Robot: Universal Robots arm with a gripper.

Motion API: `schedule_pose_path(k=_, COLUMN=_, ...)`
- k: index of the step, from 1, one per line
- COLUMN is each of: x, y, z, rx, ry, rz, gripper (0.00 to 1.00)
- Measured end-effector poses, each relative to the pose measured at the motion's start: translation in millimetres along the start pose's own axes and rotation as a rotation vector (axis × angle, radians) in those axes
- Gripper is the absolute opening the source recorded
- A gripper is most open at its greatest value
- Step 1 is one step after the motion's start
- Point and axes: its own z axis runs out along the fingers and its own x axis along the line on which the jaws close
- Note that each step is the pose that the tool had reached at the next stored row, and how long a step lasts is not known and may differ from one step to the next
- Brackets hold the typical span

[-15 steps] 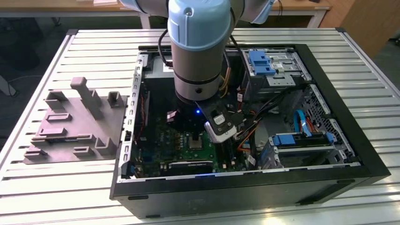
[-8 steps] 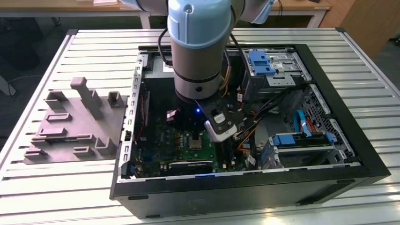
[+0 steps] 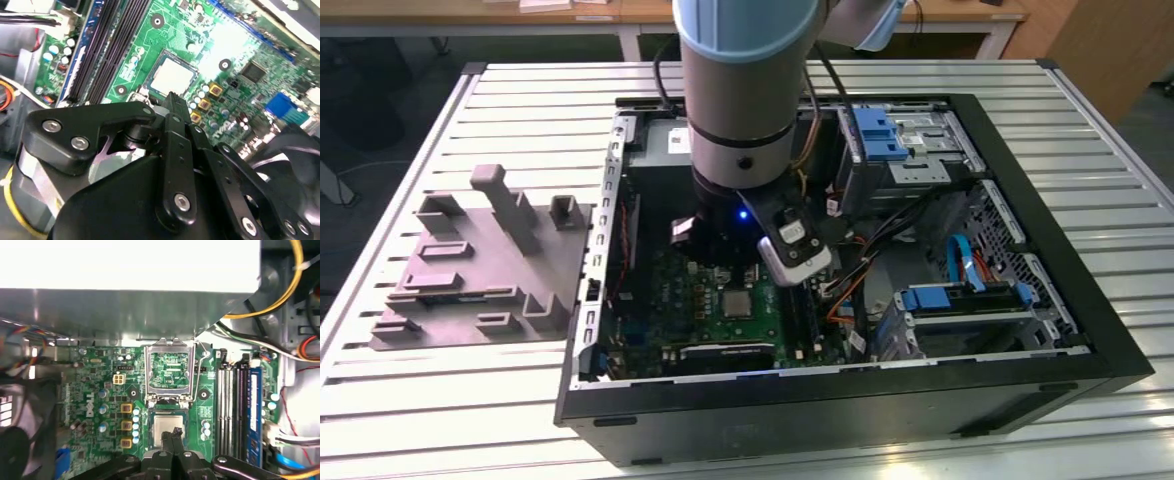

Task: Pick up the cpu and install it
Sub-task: 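Close the cpu cover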

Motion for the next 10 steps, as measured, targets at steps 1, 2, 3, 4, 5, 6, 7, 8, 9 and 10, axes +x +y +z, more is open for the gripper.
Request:
schedule_pose_path(k=1, x=0.0, y=0.1, z=-1.7, rx=-0.0001, ry=0.0, rz=0.0, gripper=0.11)
schedule_pose_path(k=2, x=0.0, y=0.1, z=-1.9, rx=-0.0002, ry=0.0, rz=0.0, gripper=0.11)
schedule_pose_path(k=3, x=0.0, y=0.1, z=-1.9, rx=-0.0002, ry=0.0, rz=-0.005, gripper=0.11)
schedule_pose_path(k=4, x=0.0, y=0.1, z=-1.8, rx=-0.0003, ry=0.0004, rz=-0.02, gripper=0.11)
schedule_pose_path(k=5, x=0.1, y=0.1, z=-1.8, rx=0.0, ry=0.0009, rz=-0.038, gripper=0.11)
schedule_pose_path(k=6, x=0.1, y=0.1, z=-1.7, rx=0.0, ry=0.0014, rz=-0.056, gripper=0.11)
schedule_pose_path(k=7, x=0.0, y=0.1, z=-1.4, rx=0.0, ry=0.0018, rz=-0.076, gripper=0.11)
schedule_pose_path(k=8, x=0.0, y=0.1, z=-1.3, rx=0.0, ry=0.0023, rz=-0.094, gripper=0.11)
schedule_pose_path(k=9, x=0.0, y=0.1, z=-1.0, rx=0.0, ry=0.0027, rz=-0.112, gripper=0.11)
schedule_pose_path(k=10, x=0.0, y=0.1, z=-0.7, rx=0.0, ry=0.0032, rz=-0.13, gripper=0.11)
